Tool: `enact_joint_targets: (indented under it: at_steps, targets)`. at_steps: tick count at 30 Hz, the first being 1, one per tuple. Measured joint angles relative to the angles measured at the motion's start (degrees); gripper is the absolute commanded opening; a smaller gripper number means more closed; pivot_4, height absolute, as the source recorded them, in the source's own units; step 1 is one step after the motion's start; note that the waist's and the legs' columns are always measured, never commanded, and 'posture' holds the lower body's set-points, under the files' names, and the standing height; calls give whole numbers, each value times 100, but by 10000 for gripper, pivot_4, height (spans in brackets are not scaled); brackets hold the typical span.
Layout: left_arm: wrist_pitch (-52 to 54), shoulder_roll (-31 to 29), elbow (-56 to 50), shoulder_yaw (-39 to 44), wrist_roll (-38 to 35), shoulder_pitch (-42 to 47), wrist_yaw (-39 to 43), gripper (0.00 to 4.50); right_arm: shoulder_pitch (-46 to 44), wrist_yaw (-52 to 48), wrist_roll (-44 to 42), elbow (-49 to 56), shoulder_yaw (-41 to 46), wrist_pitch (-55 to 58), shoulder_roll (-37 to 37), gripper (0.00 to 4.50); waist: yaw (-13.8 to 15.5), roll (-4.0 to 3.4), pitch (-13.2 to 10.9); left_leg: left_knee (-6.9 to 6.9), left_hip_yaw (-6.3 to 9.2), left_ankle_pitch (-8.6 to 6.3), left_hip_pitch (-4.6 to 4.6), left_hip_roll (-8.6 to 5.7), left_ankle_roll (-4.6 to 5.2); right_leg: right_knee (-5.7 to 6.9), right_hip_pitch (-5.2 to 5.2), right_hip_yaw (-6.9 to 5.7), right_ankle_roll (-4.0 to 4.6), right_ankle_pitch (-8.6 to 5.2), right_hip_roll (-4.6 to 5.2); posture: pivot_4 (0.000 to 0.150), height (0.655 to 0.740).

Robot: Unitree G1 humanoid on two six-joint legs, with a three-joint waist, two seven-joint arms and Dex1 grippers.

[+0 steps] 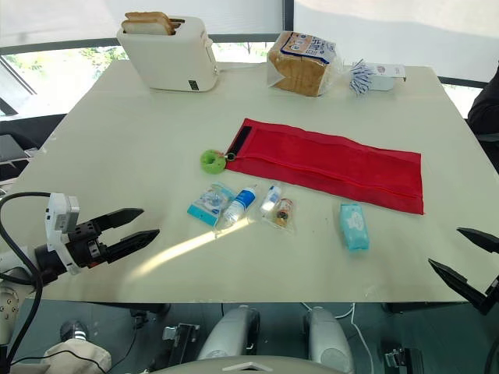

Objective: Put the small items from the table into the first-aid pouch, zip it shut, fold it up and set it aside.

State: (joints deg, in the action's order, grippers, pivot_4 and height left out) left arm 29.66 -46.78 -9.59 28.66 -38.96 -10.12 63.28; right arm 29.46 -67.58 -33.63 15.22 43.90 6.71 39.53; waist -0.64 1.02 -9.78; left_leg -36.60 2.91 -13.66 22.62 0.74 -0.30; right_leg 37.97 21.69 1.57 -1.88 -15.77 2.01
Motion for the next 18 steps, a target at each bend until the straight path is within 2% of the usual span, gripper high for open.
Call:
enact_joint_targets:
  at_steps: [4,7,12,16,18]
  targets:
    - [-1,22,9,-125,31,220,-115,45000,-157,192,-124,162,-64,63,-64,44777,2,0,0,-1,1,0,0,0,0,1,0,-1,-1,0,-1,1500,7400]
    - [12,58,35,-259,38,615,-237,45000,-587,530,-485,737,-286,351,-15,44777,-16,-2,0,-2,4,0,-2,1,0,3,-1,0,-3,3,-5,1500,7400]
    - [267,37,342,-452,63,1269,-453,45000,-1306,1109,-1193,1575,-669,1107,465,44777,-8,-6,-2,-1,6,0,1,-5,0,6,-1,-6,-3,5,-7,1500,7400]
    - [752,-341,776,-1282,433,1934,-495,45000,-2050,1281,-1847,2346,-1292,1638,1034,44777,-1,0,-5,-4,19,1,8,-11,0,4,-1,-16,-4,5,-10,1500,7400]
    - [1338,-660,1618,-1940,520,2837,33,45000,-2585,1325,-2266,2552,-1650,1965,1379,44777,9,12,-13,-10,32,1,18,-24,1,4,0,-30,-4,4,-11,1500,7400]
